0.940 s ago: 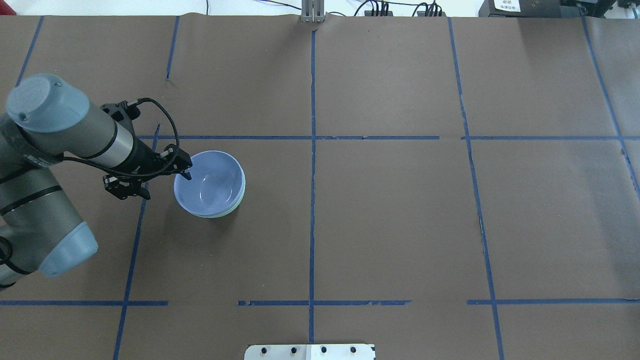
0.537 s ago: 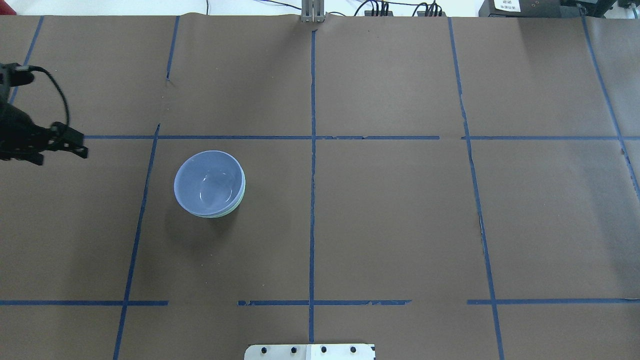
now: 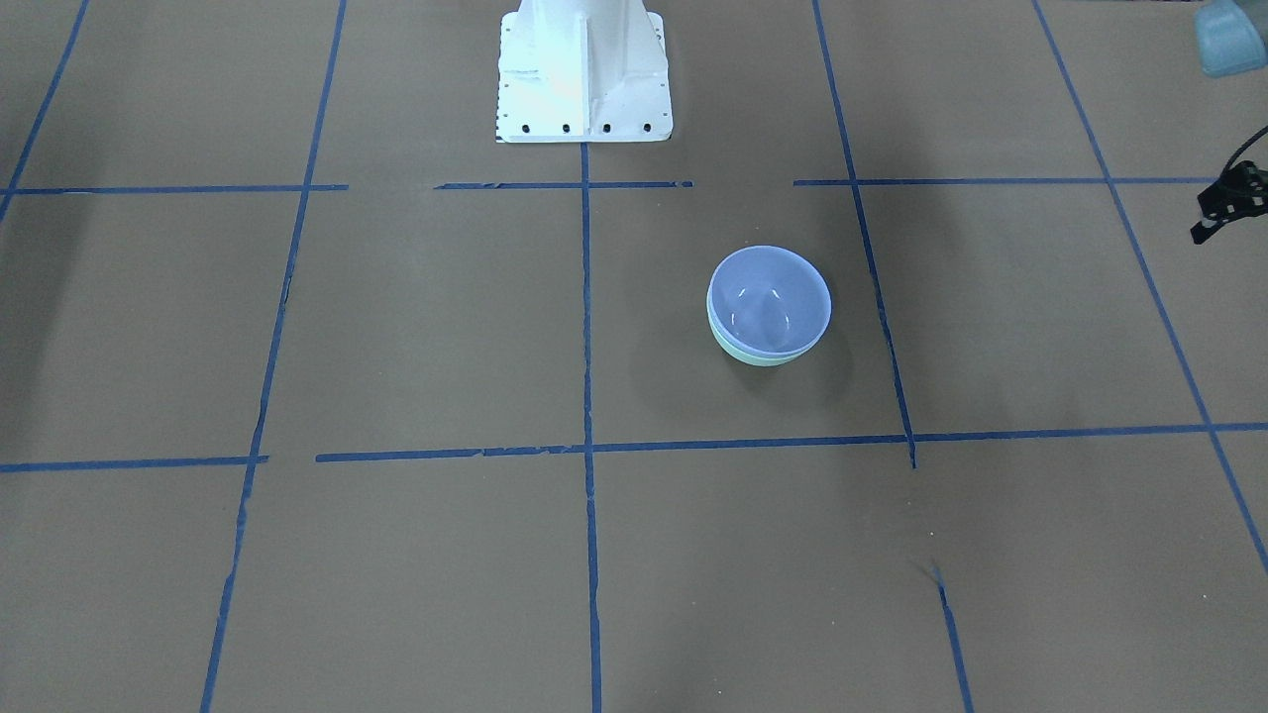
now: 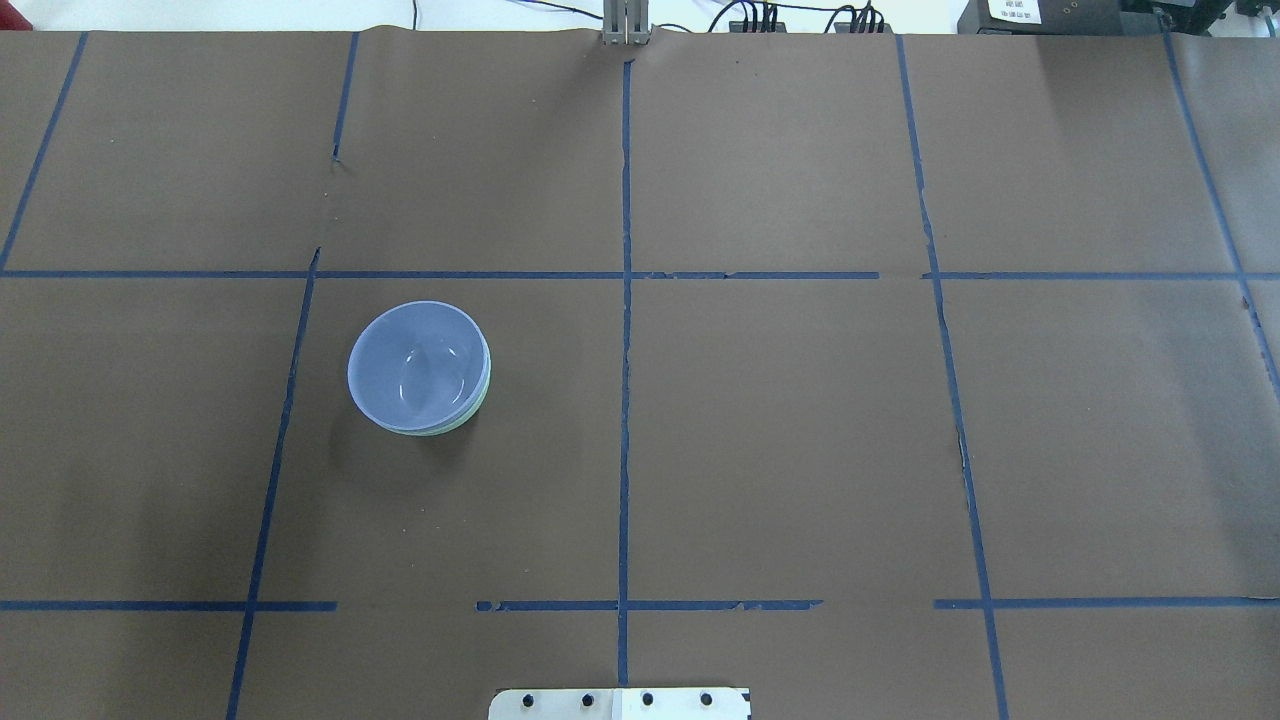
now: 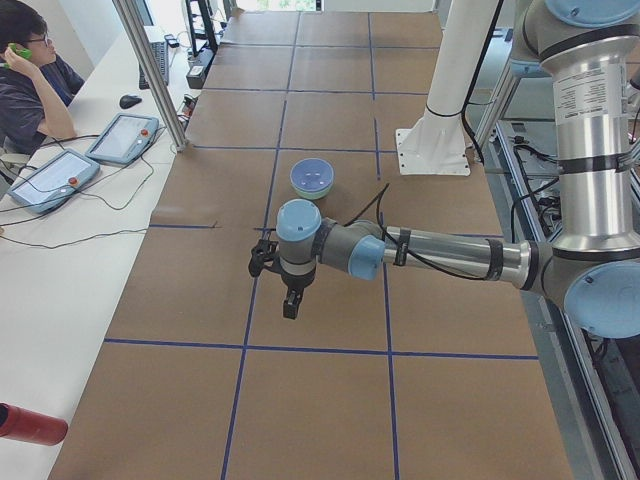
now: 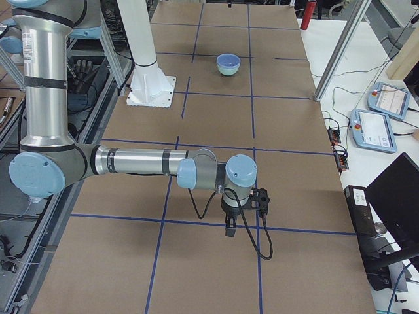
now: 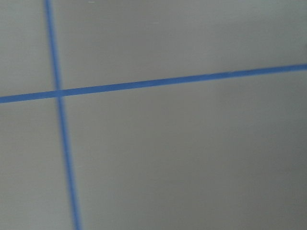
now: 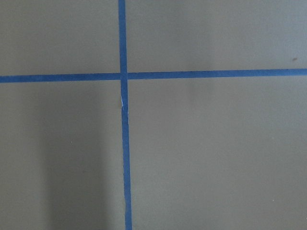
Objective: Stack blue bowl on green bowl
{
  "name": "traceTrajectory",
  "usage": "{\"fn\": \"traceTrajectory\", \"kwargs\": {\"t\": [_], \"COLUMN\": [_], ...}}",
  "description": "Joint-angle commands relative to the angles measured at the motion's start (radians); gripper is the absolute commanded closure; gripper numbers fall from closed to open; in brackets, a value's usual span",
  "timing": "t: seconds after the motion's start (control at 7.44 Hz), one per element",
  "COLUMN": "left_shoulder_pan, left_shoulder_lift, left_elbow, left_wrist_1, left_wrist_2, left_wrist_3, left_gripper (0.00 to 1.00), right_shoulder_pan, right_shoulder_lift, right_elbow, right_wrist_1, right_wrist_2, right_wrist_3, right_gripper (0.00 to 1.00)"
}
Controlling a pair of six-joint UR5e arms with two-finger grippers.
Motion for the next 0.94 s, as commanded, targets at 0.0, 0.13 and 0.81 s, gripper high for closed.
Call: {"fn": "traceTrajectory", "kwargs": {"t": [0.0,0.13,0.81], "left_shoulder_pan": [-0.102,-0.108,-0.113], "left_shoulder_lift": [-0.007,-0.004,-0.007], "left_elbow": [0.041,0.041,0.061], "left_wrist_1": [0.129,0.142,0.127], "left_wrist_2": [-0.001,-0.002,-0.030], "left_wrist_3": [0.147,0.150,0.144], "left_gripper": [0.00,0.00,0.00], "right_shoulder_pan": [0.000,0.000,0.001], "right_shoulder_lift": [0.002,0.000,0.000], "right_elbow": [0.000,0.000,0.000], "right_wrist_1": [0.000,0.000,0.000], "right_wrist_2": [0.000,0.000,0.000], "right_wrist_3": [0.002,0.002,0.000], "right_gripper": [0.00,0.00,0.00]}}
